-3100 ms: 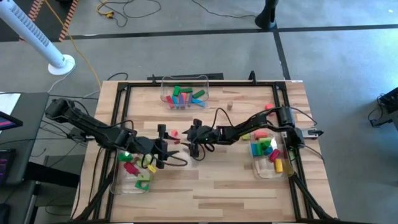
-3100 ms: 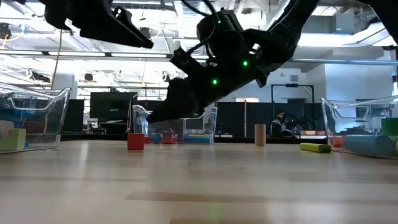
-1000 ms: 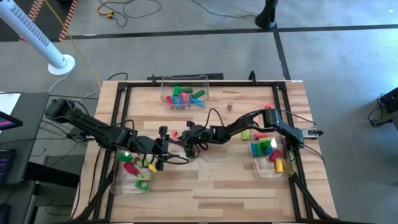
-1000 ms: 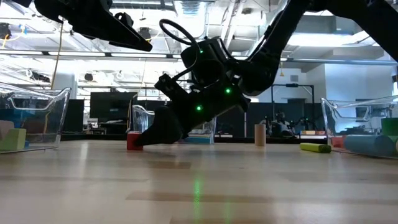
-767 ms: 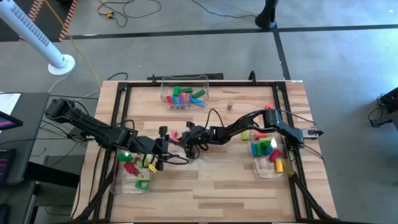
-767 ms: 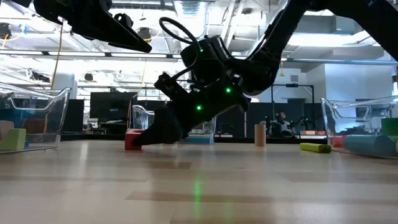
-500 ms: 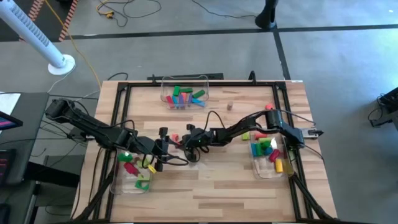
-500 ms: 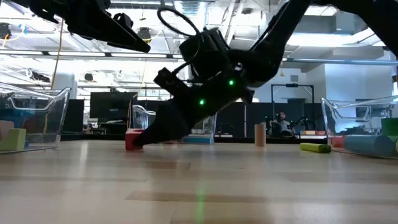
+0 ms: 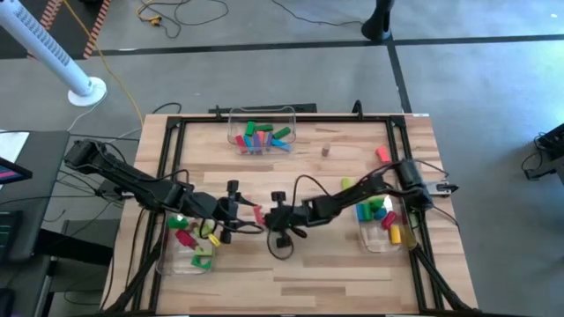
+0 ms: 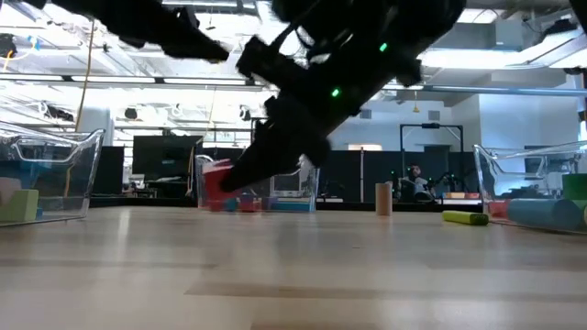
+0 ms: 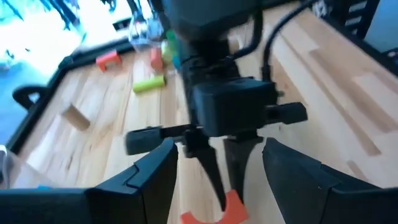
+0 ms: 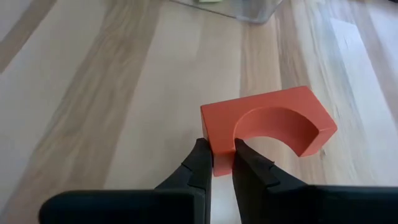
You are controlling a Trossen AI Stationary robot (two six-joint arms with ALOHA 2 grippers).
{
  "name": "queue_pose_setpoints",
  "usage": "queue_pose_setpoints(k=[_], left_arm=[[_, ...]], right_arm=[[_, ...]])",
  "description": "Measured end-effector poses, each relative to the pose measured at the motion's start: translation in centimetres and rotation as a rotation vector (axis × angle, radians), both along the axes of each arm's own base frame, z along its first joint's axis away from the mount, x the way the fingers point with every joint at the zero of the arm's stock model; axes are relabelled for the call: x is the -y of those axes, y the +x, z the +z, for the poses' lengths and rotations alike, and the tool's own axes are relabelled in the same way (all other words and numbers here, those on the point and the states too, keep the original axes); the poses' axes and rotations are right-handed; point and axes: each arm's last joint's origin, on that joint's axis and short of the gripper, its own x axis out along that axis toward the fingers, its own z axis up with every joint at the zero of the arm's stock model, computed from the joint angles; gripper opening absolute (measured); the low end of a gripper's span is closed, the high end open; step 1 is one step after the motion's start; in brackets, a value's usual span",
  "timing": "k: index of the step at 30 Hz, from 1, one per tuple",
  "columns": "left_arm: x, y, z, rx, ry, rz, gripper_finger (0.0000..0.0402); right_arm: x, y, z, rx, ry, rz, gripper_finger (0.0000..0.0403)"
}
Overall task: Sort blocks by size
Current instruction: Put the orange arc block into the left transparent bin
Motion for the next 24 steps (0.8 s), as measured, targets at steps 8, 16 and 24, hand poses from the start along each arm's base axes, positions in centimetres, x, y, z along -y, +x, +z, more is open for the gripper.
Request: queue_pose_setpoints(k=[8,16,24], left_arm=[[0.4,0.3,1.2,0.121,0.001,-0.036,0.0224],[0.5,0.5,2.1,0.217,-0.043,-0.05,0.0224],[-1.1,1.2,2.9,0.285,-0.203,-0.091,0.0224]], right_arm=[[-3.8,-2.7,2.9,-0.03,-0.164,-0.058,0.0067],[-7.0,-5.5,5.8,0.023,-0.383,-0.161,0.0067],[-9.6,-6.9,7.3,0.115,-0.578,-0.219,0.0067]])
